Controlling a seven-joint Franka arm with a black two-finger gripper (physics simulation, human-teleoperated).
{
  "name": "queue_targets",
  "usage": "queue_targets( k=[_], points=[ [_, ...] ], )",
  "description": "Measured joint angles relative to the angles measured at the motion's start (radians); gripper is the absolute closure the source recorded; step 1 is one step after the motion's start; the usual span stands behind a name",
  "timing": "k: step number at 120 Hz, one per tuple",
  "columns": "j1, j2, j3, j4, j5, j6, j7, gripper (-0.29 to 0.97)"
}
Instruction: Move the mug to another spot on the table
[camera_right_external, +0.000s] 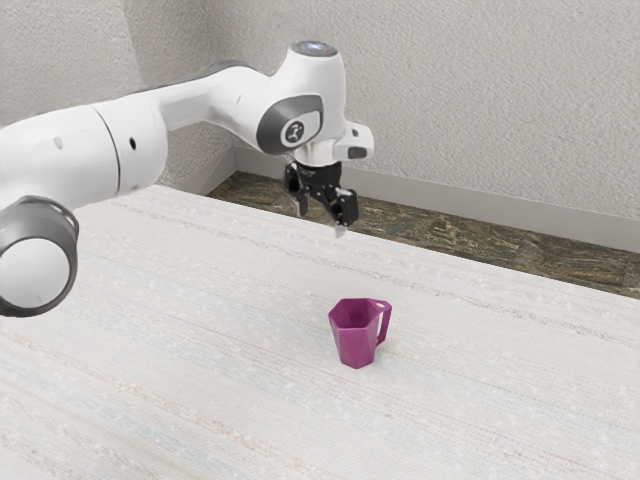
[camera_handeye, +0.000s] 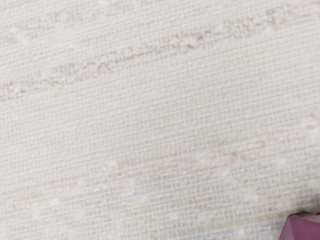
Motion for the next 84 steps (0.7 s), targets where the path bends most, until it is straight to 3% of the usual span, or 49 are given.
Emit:
queue_targets(
  k=[43, 84],
  points=[
    [-0.076, 0.118, -0.053, 0.021, -0.056, 0.018, 0.025, 0.00],
    [-0.077, 0.213, -0.070, 0.065, -0.093, 0.013, 0.248, 0.00]
  ],
)
